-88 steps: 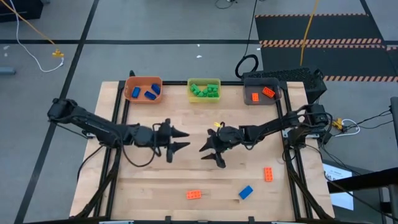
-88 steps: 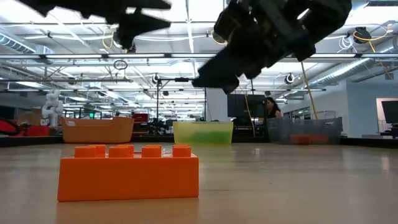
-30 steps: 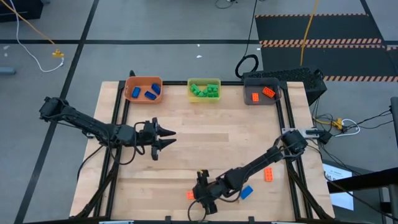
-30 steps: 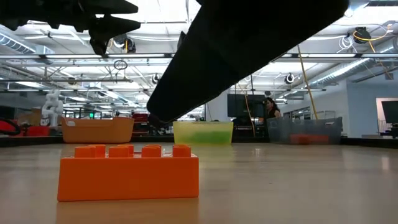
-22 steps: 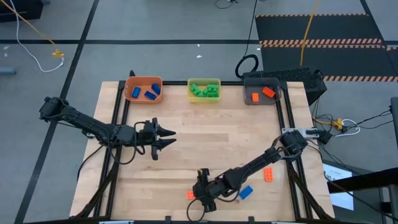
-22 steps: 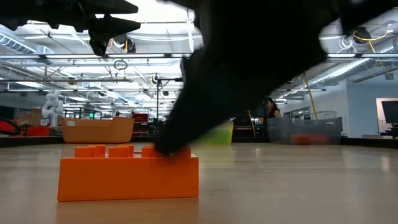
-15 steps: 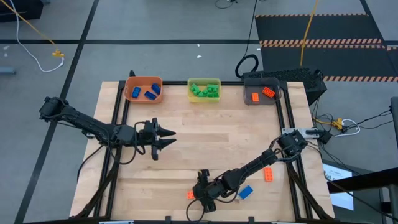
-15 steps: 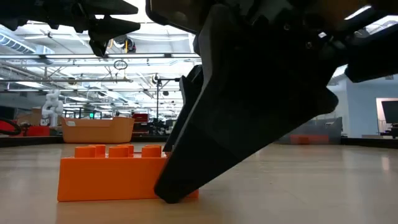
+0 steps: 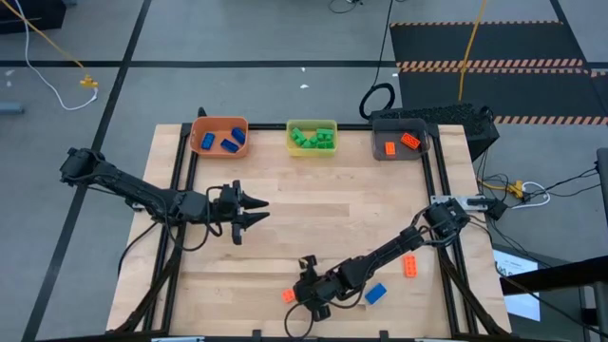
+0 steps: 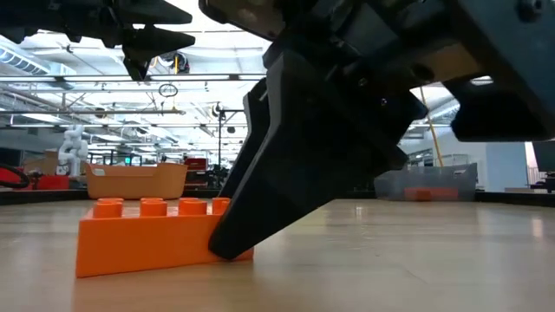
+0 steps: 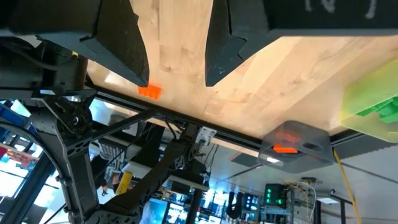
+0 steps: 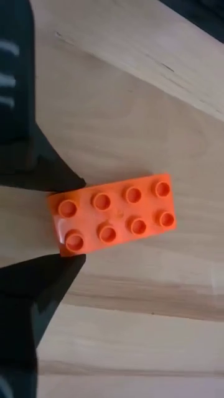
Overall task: Sort & place blocks by color
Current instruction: Put the orange game piece into the black bin
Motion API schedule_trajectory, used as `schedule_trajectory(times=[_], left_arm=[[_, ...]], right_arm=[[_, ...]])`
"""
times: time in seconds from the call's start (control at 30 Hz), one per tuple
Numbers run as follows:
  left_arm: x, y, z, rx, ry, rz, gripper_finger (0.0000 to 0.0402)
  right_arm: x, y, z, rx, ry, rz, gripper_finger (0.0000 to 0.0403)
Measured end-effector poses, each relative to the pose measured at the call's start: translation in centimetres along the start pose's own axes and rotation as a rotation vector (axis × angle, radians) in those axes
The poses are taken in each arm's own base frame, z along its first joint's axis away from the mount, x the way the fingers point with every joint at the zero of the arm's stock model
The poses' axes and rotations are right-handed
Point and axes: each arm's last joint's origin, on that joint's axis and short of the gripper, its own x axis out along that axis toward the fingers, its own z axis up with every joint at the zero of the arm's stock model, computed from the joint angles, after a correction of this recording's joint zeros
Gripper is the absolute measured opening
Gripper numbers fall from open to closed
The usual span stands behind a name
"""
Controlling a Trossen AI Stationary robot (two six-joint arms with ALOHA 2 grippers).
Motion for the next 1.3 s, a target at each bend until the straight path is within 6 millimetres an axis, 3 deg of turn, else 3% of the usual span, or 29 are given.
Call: schedule_trajectory(times=[0.23, 0.43, 0.6, 0.83, 1.0, 1.17, 1.3], left_arm=[[0.0, 0.0, 0.0, -0.004, 0.000, 0.000, 0.0157], [-0.1, -0.1, -0.1, -0.014, 0.008, -0.004, 0.0157], [-0.1, -0.3, -0.3, -0.009, 0.022, -0.012, 0.0157], [-0.1, -0.3, -0.3, -0.015, 0.026, -0.011, 0.0157], [-0.2, -0.5, -0.4, -0.023, 0.032, -0.024, 0.0157], [-0.3, -0.8, -0.5, -0.024, 0.035, -0.035, 0.0157], [-0.3, -0.8, -0.5, -0.024, 0.037, -0.037, 0.0157]], right_arm=[[0.0, -0.4, 0.0, -0.023, 0.009, -0.006, 0.0122], [-1.0, -2.6, -0.2, 0.003, 0.097, -0.099, 0.0122], [-4.6, -6.0, 0.5, 0.023, 0.168, -0.239, 0.0122], [-12.2, -12.6, 0.8, 0.092, 0.215, -0.479, 0.0122], [-17.8, -17.8, -2.6, 0.241, 0.217, -0.618, 0.0122], [-23.1, -22.0, -8.5, 0.468, 0.209, -0.746, 0.0122], [-26.0, -23.6, -13.4, 0.622, 0.216, -0.847, 0.0122]])
